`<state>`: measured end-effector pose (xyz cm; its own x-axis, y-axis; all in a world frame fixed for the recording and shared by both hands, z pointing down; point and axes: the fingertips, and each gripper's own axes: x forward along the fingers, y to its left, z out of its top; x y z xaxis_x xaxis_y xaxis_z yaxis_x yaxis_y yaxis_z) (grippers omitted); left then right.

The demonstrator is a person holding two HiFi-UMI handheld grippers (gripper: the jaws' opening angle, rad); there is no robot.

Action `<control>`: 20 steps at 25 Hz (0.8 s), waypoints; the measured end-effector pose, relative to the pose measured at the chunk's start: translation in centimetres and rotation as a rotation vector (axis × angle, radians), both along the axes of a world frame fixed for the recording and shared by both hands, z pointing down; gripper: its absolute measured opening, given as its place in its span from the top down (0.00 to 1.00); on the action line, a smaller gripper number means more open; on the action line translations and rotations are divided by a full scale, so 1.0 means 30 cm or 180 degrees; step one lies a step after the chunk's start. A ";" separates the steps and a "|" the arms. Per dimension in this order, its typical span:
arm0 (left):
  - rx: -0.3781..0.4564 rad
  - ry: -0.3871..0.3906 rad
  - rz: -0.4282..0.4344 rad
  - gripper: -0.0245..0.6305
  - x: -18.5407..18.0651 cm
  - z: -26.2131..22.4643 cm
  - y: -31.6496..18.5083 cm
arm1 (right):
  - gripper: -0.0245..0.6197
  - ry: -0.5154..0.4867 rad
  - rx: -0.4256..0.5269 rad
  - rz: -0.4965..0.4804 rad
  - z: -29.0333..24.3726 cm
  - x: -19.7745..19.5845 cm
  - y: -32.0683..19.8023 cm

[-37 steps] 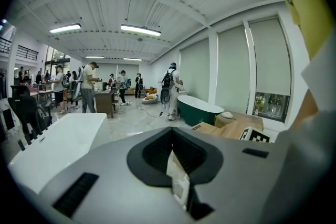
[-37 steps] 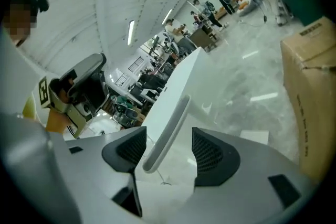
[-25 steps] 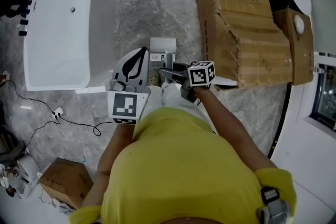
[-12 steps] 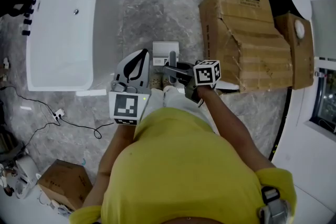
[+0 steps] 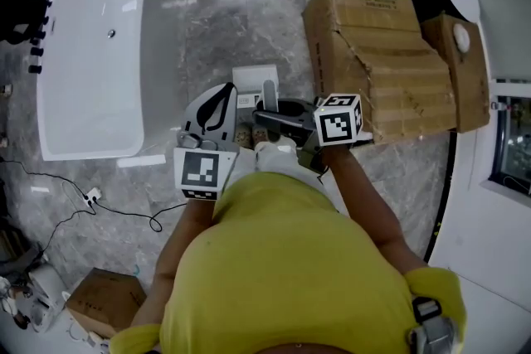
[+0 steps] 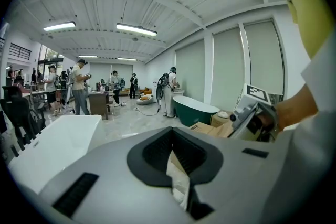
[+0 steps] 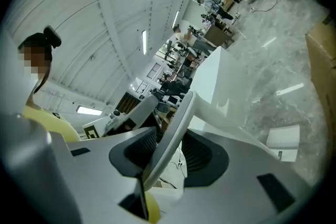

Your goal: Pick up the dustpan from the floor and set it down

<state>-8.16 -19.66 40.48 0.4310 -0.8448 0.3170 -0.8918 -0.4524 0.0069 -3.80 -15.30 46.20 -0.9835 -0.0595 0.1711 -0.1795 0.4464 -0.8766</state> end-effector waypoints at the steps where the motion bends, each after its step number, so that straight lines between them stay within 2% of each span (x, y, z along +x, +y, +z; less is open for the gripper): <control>1: 0.0002 0.0002 0.0015 0.96 0.005 -0.001 -0.003 | 0.71 -0.0009 0.0031 0.0018 -0.023 0.004 0.000; 10: 0.0030 0.0019 0.0054 0.96 0.007 -0.020 -0.023 | 0.70 -0.0054 0.0260 0.0074 -0.172 0.007 -0.034; 20: 0.0070 0.0007 0.0023 0.96 0.000 -0.029 -0.025 | 0.69 -0.0067 0.0344 0.0009 -0.209 -0.001 -0.039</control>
